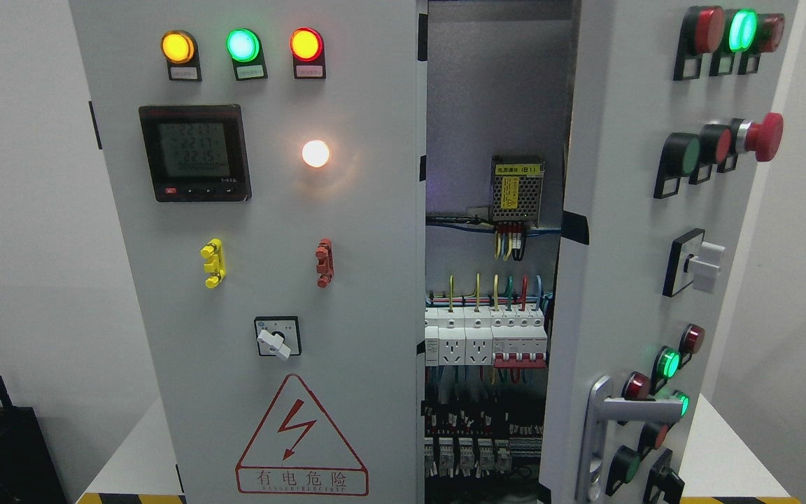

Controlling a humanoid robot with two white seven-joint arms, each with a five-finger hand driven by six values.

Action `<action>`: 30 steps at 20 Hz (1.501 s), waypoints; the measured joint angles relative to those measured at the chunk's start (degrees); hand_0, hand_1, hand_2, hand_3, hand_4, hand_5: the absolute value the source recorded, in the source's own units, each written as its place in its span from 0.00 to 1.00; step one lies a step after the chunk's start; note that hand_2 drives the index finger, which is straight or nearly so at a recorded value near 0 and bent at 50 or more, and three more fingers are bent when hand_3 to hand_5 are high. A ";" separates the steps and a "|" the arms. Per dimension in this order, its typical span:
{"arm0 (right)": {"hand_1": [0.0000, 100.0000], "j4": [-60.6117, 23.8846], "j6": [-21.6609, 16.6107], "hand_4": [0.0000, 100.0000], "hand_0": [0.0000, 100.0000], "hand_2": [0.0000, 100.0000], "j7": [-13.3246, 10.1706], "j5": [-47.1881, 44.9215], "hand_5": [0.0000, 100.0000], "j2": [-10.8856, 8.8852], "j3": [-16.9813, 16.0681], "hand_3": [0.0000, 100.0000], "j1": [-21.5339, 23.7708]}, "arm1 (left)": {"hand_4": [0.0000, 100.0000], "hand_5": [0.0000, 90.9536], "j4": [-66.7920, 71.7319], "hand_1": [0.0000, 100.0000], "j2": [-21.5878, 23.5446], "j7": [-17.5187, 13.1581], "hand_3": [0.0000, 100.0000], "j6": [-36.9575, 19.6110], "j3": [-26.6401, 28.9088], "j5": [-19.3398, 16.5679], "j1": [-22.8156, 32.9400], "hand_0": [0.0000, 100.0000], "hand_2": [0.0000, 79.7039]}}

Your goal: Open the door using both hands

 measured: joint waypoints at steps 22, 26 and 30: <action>0.00 0.00 0.00 0.00 0.38 0.00 0.00 0.00 0.00 0.00 0.00 0.00 0.00 | 0.00 0.00 -32.60 0.00 52.28 -17.17 0.00 -0.27 15.18 62.66 -3.31 0.00 0.00; 0.00 0.00 0.00 0.00 0.38 0.00 0.00 0.00 0.00 0.00 0.00 0.00 0.00 | 0.00 0.00 -34.86 0.00 59.09 -18.20 0.00 -0.16 15.97 67.97 -4.53 0.00 0.00; 0.00 0.00 0.05 0.00 0.38 0.00 0.00 0.00 0.00 0.00 0.00 0.00 0.00 | 0.00 0.00 -37.37 0.00 64.38 -18.87 0.00 0.10 16.53 71.39 -6.34 0.00 0.00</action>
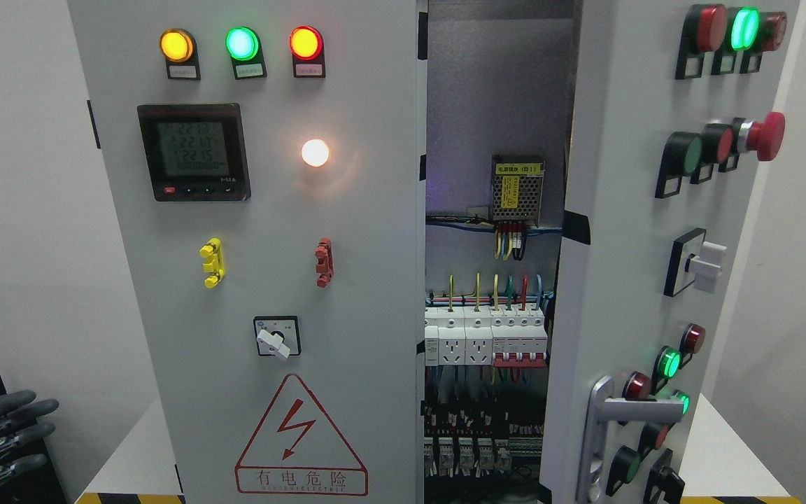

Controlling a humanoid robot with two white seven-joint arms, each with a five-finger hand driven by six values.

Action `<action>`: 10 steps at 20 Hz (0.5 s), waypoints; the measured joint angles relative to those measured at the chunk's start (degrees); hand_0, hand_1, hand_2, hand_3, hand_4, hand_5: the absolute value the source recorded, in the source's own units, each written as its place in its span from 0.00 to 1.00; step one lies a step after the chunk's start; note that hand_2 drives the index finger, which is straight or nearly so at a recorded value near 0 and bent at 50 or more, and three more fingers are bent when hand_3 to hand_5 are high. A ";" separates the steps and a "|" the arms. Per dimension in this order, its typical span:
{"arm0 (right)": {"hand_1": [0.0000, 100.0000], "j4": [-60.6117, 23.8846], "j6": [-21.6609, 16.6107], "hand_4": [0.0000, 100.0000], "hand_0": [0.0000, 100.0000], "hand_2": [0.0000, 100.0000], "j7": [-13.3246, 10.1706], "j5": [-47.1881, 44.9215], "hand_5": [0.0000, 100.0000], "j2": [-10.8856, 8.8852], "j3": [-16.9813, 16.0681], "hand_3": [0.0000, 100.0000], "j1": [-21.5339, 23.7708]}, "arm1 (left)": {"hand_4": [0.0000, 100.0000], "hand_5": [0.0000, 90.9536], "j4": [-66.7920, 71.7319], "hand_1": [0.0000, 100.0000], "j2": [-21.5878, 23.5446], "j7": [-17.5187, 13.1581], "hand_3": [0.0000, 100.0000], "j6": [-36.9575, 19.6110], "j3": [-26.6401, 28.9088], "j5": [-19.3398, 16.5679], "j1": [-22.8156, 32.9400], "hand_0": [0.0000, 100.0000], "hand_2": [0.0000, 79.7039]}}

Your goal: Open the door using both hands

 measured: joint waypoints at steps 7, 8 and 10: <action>0.00 0.00 0.02 0.00 0.38 0.00 0.00 0.00 0.00 0.00 0.00 0.00 0.00 | 0.00 0.00 -4.77 0.00 5.59 -0.18 0.00 0.20 0.44 2.44 -3.11 0.00 0.00; 0.00 0.00 0.02 0.00 0.38 0.00 0.00 0.00 0.00 0.00 0.00 0.00 0.00 | 0.00 0.00 -5.34 0.00 6.12 -0.19 0.00 0.26 0.24 2.63 -3.74 0.00 0.00; 0.00 0.00 0.02 0.00 0.38 0.00 0.00 0.00 0.00 0.00 0.00 0.00 0.00 | 0.00 0.00 -6.33 0.00 7.12 -0.31 0.00 0.29 -0.87 2.89 -5.92 0.00 0.00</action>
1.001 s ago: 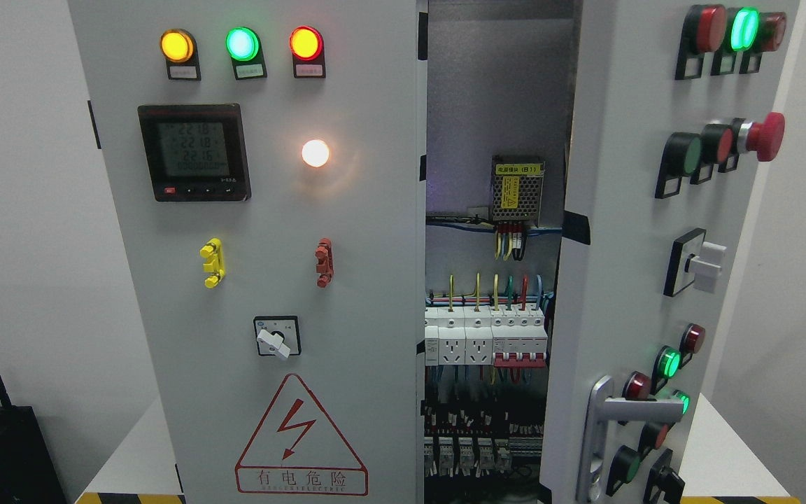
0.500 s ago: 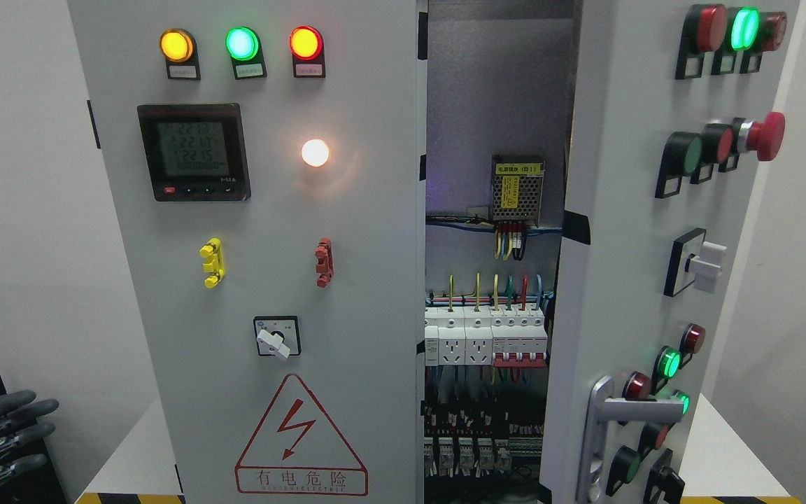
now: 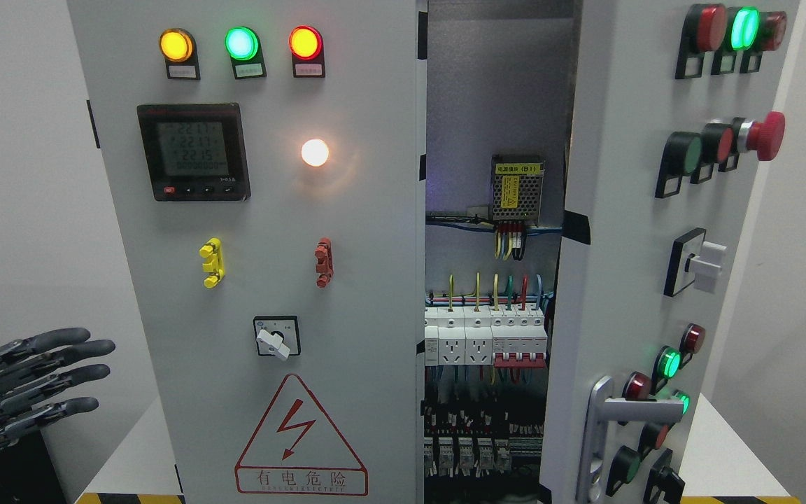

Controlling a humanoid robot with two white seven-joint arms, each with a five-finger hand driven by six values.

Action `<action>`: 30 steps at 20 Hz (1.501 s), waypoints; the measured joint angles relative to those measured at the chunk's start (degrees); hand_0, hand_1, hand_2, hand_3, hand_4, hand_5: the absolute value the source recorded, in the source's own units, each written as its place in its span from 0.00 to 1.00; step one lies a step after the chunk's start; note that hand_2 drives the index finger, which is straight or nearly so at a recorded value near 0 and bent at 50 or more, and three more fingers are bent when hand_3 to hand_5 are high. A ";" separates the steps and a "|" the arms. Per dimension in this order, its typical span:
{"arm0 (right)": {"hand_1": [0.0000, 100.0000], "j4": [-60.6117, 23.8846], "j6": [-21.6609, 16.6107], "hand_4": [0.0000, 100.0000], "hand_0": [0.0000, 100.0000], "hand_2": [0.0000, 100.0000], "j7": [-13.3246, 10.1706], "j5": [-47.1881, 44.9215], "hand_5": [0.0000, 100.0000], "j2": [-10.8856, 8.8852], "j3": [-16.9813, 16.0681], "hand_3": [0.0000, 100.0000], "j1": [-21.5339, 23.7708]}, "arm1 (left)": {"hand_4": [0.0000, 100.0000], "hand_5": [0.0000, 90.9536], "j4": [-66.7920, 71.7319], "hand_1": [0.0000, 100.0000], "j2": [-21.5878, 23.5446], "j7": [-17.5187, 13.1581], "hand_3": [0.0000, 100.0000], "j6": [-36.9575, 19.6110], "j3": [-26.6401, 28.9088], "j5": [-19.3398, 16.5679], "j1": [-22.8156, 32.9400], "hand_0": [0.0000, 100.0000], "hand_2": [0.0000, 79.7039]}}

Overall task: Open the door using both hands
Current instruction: 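Reach the left hand across the cabinet toward the partly open door's edge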

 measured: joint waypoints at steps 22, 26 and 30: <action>0.00 0.00 0.01 0.00 0.38 0.00 0.00 0.00 0.00 0.00 0.00 0.00 0.00 | 0.00 0.00 -0.75 0.00 -10.48 0.50 0.00 15.63 -44.44 -6.11 -57.20 0.00 0.00; 0.00 0.00 0.01 0.00 0.38 0.00 0.00 0.00 0.00 0.00 0.00 0.00 0.00 | 0.00 0.00 0.00 0.00 -12.81 0.57 0.00 14.71 -54.38 -4.36 -67.28 0.00 0.00; 0.00 0.00 0.01 0.00 0.38 0.00 0.00 0.00 0.00 0.00 0.00 0.00 0.00 | 0.00 0.00 0.89 0.00 -15.01 0.70 0.00 13.40 -63.06 -3.53 -74.71 0.00 0.00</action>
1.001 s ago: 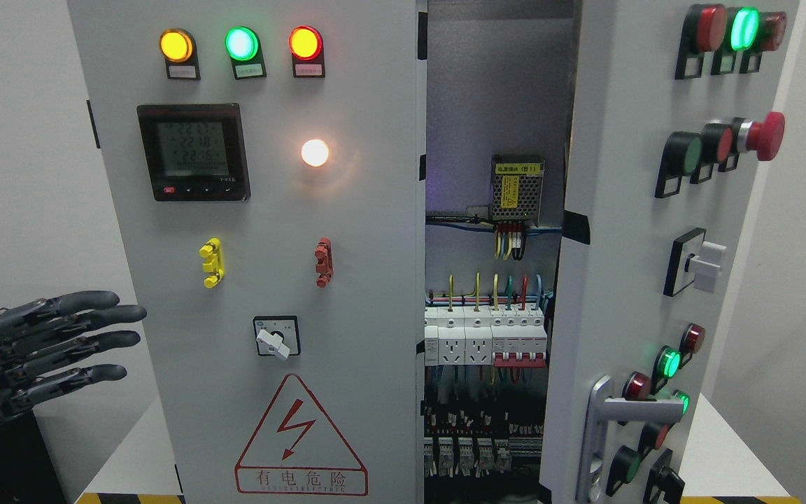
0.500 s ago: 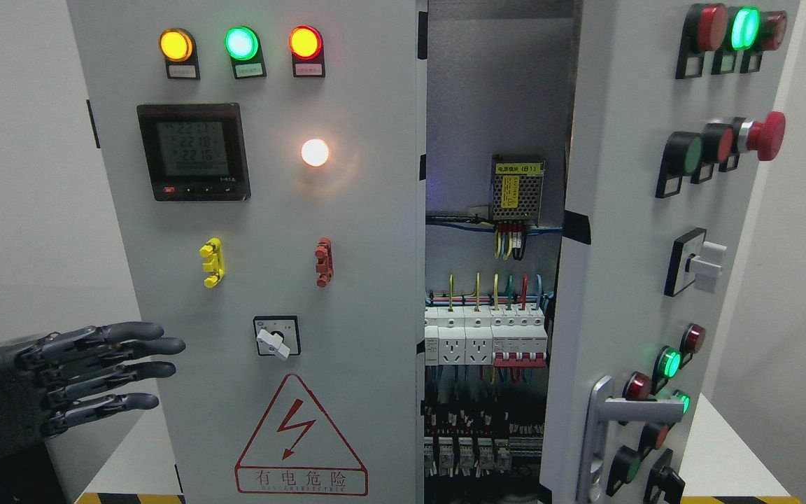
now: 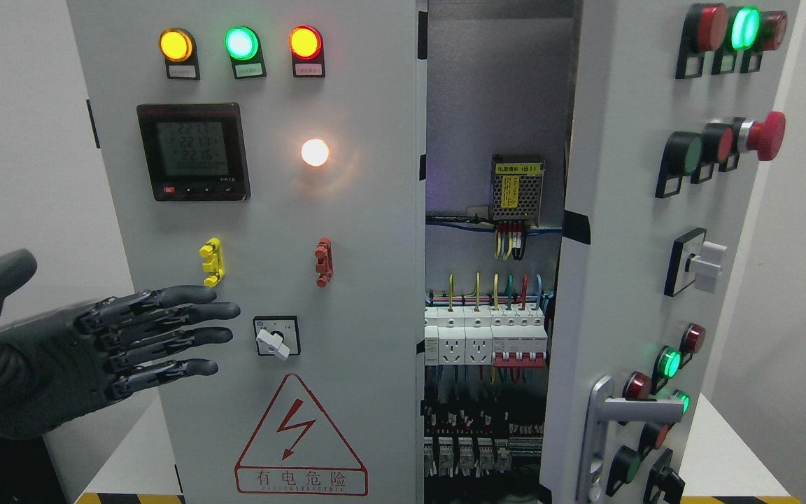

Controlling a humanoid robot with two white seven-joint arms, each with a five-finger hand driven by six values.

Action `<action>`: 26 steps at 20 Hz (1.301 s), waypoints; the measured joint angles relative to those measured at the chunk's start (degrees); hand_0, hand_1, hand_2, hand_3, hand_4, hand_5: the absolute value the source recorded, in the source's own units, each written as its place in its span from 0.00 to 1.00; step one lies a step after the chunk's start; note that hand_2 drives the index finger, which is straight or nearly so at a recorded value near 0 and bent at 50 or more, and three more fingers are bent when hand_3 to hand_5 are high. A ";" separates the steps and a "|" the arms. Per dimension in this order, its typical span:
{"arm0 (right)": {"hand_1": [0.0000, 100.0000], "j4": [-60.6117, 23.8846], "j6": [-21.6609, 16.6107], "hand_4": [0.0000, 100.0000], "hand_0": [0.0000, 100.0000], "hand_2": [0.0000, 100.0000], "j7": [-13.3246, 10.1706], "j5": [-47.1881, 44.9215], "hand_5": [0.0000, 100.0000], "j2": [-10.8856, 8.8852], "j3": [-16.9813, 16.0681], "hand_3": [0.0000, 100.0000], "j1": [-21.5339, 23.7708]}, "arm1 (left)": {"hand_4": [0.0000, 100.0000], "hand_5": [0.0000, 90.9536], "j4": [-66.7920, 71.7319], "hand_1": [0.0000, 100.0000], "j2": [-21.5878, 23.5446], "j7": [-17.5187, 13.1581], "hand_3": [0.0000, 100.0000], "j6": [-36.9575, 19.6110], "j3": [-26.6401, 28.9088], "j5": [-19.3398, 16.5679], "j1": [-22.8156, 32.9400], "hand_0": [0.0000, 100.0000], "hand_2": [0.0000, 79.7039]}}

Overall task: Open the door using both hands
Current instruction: 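Reach the left hand across the cabinet toward the partly open door's edge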

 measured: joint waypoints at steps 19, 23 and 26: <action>0.00 0.00 0.00 0.00 0.38 0.00 0.00 0.00 0.00 0.00 0.00 0.00 0.00 | 0.00 0.00 9.30 0.00 -13.53 -0.10 0.00 -0.68 -35.78 9.76 -32.30 0.00 0.00; 0.00 0.00 0.00 0.00 0.38 0.00 0.00 0.00 0.00 0.00 0.00 0.00 0.00 | 0.00 0.00 12.72 0.00 -18.05 -0.14 0.00 -0.81 -40.68 14.33 -37.23 0.00 0.00; 0.00 0.00 0.00 0.00 0.38 0.00 0.00 0.00 0.00 0.00 0.00 0.00 0.00 | 0.00 0.00 14.67 0.00 -21.38 -0.03 0.00 -0.96 -43.75 16.89 -40.26 0.00 0.00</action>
